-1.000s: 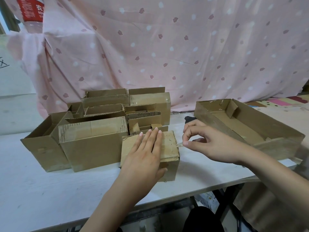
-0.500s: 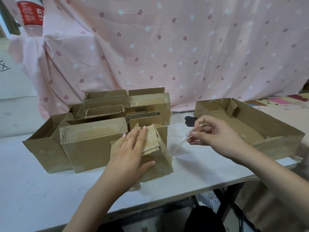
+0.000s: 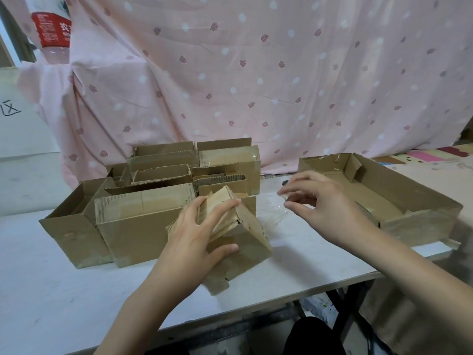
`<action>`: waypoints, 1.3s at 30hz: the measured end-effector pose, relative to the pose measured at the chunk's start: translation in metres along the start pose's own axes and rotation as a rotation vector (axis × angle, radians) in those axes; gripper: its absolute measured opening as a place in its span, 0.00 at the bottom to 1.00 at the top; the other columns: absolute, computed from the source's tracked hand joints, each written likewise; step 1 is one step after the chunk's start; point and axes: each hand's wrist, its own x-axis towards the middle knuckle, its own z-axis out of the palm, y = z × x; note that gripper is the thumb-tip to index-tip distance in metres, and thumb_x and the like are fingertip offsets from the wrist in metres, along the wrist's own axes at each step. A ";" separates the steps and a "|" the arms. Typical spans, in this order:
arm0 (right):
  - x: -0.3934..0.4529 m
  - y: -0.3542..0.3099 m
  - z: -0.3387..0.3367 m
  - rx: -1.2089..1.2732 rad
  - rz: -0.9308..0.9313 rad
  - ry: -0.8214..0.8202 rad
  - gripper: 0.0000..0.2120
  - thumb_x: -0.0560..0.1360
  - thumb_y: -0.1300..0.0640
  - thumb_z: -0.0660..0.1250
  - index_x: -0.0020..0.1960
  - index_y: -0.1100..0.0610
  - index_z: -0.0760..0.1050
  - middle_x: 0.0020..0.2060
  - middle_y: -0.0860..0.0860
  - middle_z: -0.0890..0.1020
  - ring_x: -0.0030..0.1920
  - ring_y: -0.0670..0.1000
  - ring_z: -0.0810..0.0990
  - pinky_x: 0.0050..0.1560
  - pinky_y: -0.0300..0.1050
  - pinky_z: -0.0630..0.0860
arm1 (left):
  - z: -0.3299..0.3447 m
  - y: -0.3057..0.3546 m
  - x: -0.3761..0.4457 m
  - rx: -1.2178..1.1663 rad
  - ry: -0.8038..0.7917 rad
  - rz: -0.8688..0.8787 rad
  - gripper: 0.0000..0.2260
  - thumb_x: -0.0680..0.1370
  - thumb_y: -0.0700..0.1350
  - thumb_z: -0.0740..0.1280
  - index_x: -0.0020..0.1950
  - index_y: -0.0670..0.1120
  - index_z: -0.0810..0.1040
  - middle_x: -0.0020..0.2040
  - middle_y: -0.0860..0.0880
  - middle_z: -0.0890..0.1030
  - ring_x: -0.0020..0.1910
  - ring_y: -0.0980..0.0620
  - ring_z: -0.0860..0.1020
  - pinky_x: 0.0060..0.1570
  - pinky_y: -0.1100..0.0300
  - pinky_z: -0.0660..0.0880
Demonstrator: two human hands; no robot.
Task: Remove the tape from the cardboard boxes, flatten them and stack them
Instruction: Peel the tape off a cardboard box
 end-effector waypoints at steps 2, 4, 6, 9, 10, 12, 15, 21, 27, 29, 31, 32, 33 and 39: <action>0.000 -0.004 -0.004 0.005 -0.025 0.012 0.17 0.75 0.64 0.73 0.48 0.41 0.81 0.47 0.42 0.83 0.45 0.40 0.83 0.51 0.33 0.78 | -0.005 -0.003 0.000 -0.087 0.032 -0.027 0.31 0.74 0.58 0.72 0.67 0.77 0.58 0.75 0.53 0.58 0.75 0.49 0.58 0.69 0.45 0.68; 0.001 -0.006 -0.006 -0.014 -0.039 0.047 0.15 0.76 0.63 0.72 0.48 0.42 0.83 0.43 0.38 0.85 0.45 0.38 0.84 0.51 0.35 0.79 | -0.007 -0.007 0.000 -0.156 0.072 -0.045 0.30 0.72 0.56 0.75 0.65 0.75 0.61 0.71 0.56 0.62 0.70 0.52 0.64 0.64 0.55 0.70; 0.001 -0.006 -0.009 -0.073 -0.063 0.088 0.11 0.76 0.60 0.71 0.50 0.45 0.84 0.43 0.36 0.85 0.46 0.37 0.83 0.51 0.36 0.79 | -0.008 -0.009 -0.001 -0.194 0.093 -0.058 0.30 0.71 0.55 0.76 0.63 0.73 0.62 0.66 0.58 0.64 0.63 0.57 0.67 0.56 0.69 0.67; 0.002 -0.005 -0.011 -0.142 -0.109 0.120 0.08 0.77 0.58 0.72 0.52 0.47 0.85 0.43 0.38 0.85 0.47 0.39 0.83 0.52 0.36 0.77 | -0.005 -0.008 -0.002 -0.215 0.076 -0.088 0.29 0.71 0.56 0.76 0.61 0.72 0.61 0.64 0.59 0.64 0.59 0.60 0.68 0.49 0.74 0.65; 0.003 -0.005 -0.011 -0.149 -0.116 0.116 0.07 0.77 0.58 0.71 0.51 0.48 0.84 0.43 0.39 0.85 0.47 0.39 0.83 0.52 0.36 0.78 | -0.003 -0.008 -0.003 -0.230 0.072 -0.096 0.28 0.71 0.56 0.76 0.60 0.71 0.61 0.64 0.59 0.65 0.59 0.59 0.69 0.49 0.73 0.66; 0.003 -0.006 -0.011 -0.159 -0.115 0.092 0.05 0.78 0.58 0.70 0.49 0.48 0.80 0.41 0.38 0.84 0.47 0.36 0.82 0.50 0.37 0.78 | 0.000 -0.008 -0.004 -0.280 0.062 -0.114 0.29 0.70 0.56 0.77 0.60 0.70 0.61 0.65 0.58 0.67 0.61 0.58 0.70 0.55 0.65 0.70; 0.004 -0.008 -0.010 -0.143 -0.105 0.048 0.05 0.79 0.59 0.67 0.49 0.49 0.75 0.40 0.33 0.83 0.46 0.36 0.82 0.41 0.31 0.71 | 0.002 -0.013 -0.002 -0.366 0.031 -0.164 0.31 0.68 0.56 0.78 0.62 0.67 0.62 0.66 0.57 0.71 0.64 0.56 0.73 0.62 0.54 0.74; 0.001 -0.017 -0.009 -0.217 -0.222 -0.011 0.19 0.82 0.59 0.63 0.69 0.45 0.66 0.37 0.39 0.82 0.40 0.43 0.79 0.43 0.30 0.70 | 0.004 -0.023 -0.002 -0.371 -0.046 -0.222 0.31 0.69 0.55 0.77 0.61 0.66 0.59 0.66 0.56 0.71 0.62 0.52 0.74 0.60 0.52 0.77; 0.001 -0.013 0.000 -0.192 -0.155 -0.063 0.09 0.83 0.62 0.58 0.55 0.56 0.78 0.41 0.46 0.81 0.45 0.45 0.76 0.45 0.36 0.70 | 0.004 -0.022 -0.002 -0.269 -0.087 -0.186 0.38 0.72 0.54 0.76 0.68 0.75 0.53 0.74 0.58 0.63 0.69 0.54 0.67 0.67 0.52 0.70; 0.003 -0.013 0.003 -0.163 -0.138 -0.081 0.10 0.84 0.60 0.57 0.55 0.56 0.78 0.42 0.47 0.82 0.44 0.46 0.78 0.46 0.38 0.72 | 0.003 -0.019 -0.002 -0.221 -0.093 -0.177 0.38 0.73 0.55 0.75 0.69 0.77 0.52 0.78 0.58 0.53 0.74 0.54 0.61 0.70 0.53 0.66; 0.004 -0.014 0.003 -0.137 -0.128 -0.091 0.11 0.84 0.55 0.57 0.54 0.55 0.78 0.42 0.46 0.83 0.44 0.46 0.80 0.48 0.41 0.73 | 0.002 -0.016 -0.001 -0.145 -0.104 -0.173 0.37 0.74 0.58 0.73 0.72 0.76 0.51 0.79 0.63 0.43 0.77 0.51 0.57 0.72 0.50 0.65; 0.004 -0.015 0.003 -0.127 -0.127 -0.096 0.11 0.84 0.54 0.57 0.53 0.55 0.78 0.42 0.45 0.83 0.45 0.45 0.81 0.48 0.41 0.74 | 0.001 -0.013 -0.001 -0.115 -0.106 -0.166 0.37 0.74 0.59 0.72 0.73 0.74 0.51 0.78 0.65 0.39 0.78 0.51 0.55 0.73 0.49 0.65; 0.004 -0.016 0.002 -0.116 -0.125 -0.100 0.10 0.83 0.53 0.59 0.53 0.55 0.78 0.42 0.44 0.84 0.46 0.43 0.81 0.48 0.39 0.74 | 0.000 -0.010 0.000 -0.092 -0.105 -0.154 0.37 0.74 0.60 0.71 0.75 0.72 0.51 0.77 0.66 0.38 0.79 0.52 0.54 0.73 0.48 0.65; 0.007 -0.012 0.003 -0.134 -0.135 -0.108 0.02 0.83 0.58 0.63 0.51 0.55 0.72 0.41 0.45 0.85 0.45 0.43 0.83 0.48 0.41 0.75 | 0.003 0.013 0.014 0.166 -0.125 -0.035 0.37 0.79 0.63 0.61 0.80 0.60 0.42 0.80 0.58 0.43 0.79 0.54 0.41 0.79 0.52 0.44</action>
